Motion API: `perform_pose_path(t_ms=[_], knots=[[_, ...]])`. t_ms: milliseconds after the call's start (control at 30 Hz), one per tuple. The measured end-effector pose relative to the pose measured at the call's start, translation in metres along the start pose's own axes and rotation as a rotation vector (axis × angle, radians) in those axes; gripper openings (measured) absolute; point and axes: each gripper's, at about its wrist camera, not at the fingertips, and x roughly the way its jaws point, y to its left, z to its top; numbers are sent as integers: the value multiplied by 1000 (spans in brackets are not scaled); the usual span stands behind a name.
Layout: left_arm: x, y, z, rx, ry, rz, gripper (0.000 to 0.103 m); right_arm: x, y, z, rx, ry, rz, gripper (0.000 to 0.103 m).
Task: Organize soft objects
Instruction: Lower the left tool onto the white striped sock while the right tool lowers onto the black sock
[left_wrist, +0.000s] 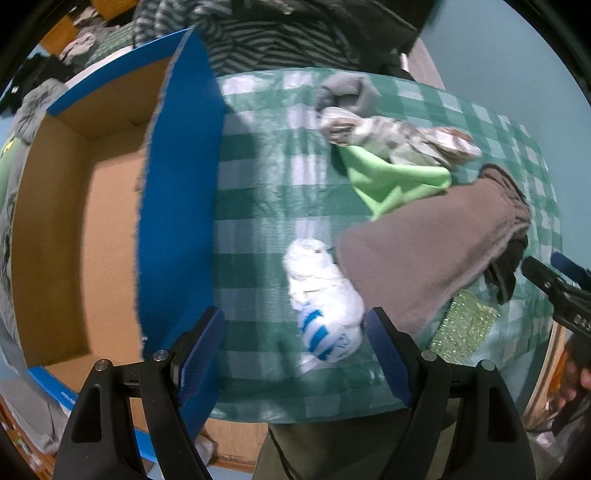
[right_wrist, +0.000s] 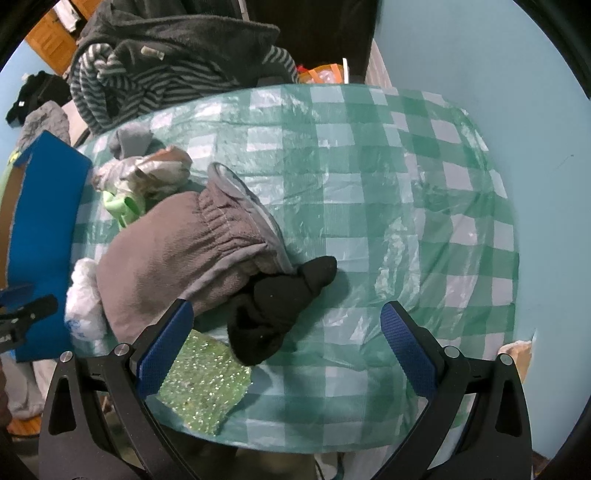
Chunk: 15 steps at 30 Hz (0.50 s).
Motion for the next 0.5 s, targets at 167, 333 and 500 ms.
perform_pose_path(t_ms=[167, 333, 500], knots=[[15, -7, 1, -4, 40, -8, 80, 13, 1, 1, -9, 14, -11, 101], [33, -3, 5, -28, 72, -2, 80, 25, 1, 2, -20, 35, -14, 93], [48, -1, 10, -52, 102, 6, 80, 33, 1, 2, -18, 55, -12, 85]])
